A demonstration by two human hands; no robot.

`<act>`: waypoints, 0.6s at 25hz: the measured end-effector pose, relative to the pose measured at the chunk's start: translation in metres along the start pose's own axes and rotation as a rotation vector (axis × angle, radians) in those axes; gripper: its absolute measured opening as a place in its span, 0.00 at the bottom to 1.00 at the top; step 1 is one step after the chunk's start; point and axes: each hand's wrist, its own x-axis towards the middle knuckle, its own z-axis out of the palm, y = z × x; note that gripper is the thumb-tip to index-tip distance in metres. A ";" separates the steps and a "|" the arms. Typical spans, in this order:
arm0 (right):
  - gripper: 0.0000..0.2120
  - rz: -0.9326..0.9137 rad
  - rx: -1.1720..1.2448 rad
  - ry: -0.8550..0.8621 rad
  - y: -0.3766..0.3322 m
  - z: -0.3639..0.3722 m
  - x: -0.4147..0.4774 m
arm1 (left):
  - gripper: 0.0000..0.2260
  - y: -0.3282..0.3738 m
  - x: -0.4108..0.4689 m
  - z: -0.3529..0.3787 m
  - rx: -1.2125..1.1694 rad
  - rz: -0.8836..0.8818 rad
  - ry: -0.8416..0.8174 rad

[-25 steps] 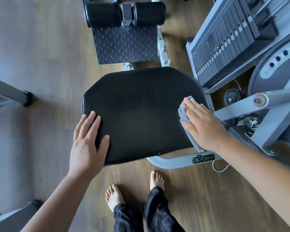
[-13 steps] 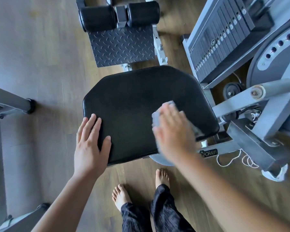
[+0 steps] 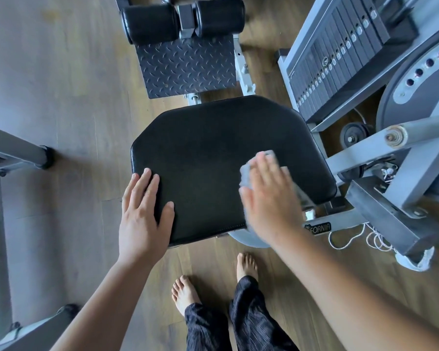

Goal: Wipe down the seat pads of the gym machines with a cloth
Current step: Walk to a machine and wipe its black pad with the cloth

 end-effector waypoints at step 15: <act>0.30 -0.177 -0.039 -0.155 0.114 -0.014 0.011 | 0.26 0.000 0.000 0.001 -0.010 -0.001 0.011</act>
